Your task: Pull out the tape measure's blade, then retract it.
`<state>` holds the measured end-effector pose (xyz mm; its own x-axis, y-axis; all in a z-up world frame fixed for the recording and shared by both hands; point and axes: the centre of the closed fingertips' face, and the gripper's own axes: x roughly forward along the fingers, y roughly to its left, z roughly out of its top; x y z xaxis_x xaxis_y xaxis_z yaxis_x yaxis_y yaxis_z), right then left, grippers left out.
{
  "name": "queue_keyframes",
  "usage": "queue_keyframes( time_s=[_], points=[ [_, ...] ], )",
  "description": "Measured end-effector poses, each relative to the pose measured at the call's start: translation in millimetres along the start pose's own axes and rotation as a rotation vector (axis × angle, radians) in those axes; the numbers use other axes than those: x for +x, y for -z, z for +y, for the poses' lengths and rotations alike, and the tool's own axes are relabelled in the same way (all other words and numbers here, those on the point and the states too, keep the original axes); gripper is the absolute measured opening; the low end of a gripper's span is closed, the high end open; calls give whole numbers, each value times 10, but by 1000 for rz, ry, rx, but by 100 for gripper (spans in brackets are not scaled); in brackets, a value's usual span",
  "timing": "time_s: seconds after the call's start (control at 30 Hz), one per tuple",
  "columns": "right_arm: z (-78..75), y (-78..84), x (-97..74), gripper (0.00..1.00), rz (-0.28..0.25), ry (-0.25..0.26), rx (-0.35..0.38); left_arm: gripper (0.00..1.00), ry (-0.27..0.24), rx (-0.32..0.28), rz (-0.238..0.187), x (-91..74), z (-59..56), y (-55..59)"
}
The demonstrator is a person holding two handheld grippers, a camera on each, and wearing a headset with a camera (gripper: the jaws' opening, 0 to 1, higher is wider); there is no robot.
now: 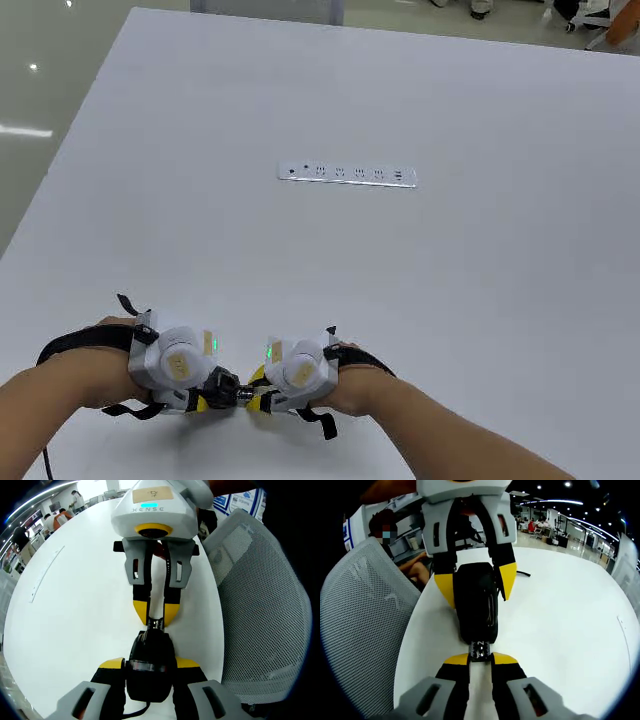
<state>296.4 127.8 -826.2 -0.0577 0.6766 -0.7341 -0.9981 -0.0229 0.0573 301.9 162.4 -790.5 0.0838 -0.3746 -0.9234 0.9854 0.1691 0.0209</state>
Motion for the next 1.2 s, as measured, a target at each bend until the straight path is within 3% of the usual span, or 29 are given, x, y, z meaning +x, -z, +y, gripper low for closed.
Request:
queue_keyframes(
  time_s=[0.17, 0.33, 0.43, 0.47, 0.63, 1.2],
  points=[
    [3, -19, 20, 15, -1, -1, -13, 33, -1, 2, 6, 11, 0, 0],
    [-1, -47, 47, 15, -8, 9, 19, 33, -1, -2, 3, 8, 0, 0],
    [7, -91, 103, 15, -11, 26, -16, 33, -5, -5, -2, 9, 3, 0],
    [-6, -84, 100, 15, -3, 27, -39, 33, -6, -7, -1, 8, 5, 2],
    [-28, -66, 71, 14, -20, 15, 0, 33, -8, -13, -6, -2, 6, 10],
    [-23, 23, -37, 13, -16, 19, 15, 33, -10, -11, -9, -1, 10, 16]
  ],
)
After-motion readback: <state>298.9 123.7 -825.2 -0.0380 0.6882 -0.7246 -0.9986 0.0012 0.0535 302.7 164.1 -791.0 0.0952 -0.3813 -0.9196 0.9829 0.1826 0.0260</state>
